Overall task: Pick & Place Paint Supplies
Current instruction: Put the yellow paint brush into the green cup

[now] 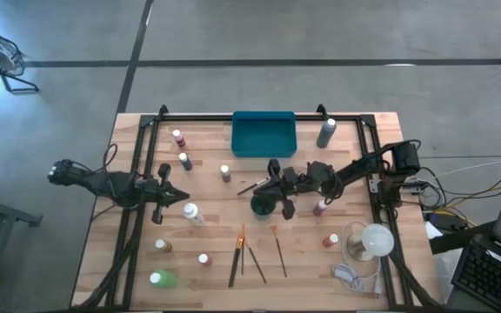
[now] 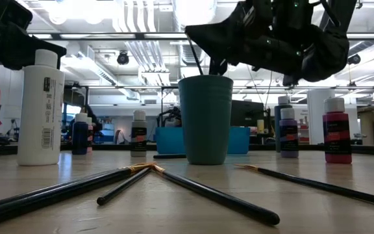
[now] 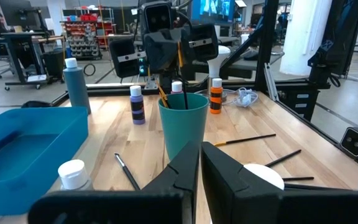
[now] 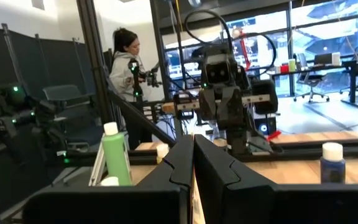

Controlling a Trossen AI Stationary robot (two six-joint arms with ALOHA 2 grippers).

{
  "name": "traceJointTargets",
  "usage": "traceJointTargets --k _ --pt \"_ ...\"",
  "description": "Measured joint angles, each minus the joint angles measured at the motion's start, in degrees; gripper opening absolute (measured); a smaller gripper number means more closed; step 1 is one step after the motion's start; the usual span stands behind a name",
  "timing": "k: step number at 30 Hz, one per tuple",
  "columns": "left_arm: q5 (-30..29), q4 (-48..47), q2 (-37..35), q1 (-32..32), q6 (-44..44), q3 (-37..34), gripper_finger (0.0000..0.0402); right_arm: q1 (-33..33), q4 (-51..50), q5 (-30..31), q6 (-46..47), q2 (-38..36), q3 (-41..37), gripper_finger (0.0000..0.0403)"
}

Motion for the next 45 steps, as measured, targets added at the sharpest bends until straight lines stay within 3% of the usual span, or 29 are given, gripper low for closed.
traceJointTargets --k 45 --pt "0.0 0.0 0.0 -0.01 0.0 -0.02 0.0026 1.79 -12.98 1.51 -1.33 0.07 -1.31 0.0008"
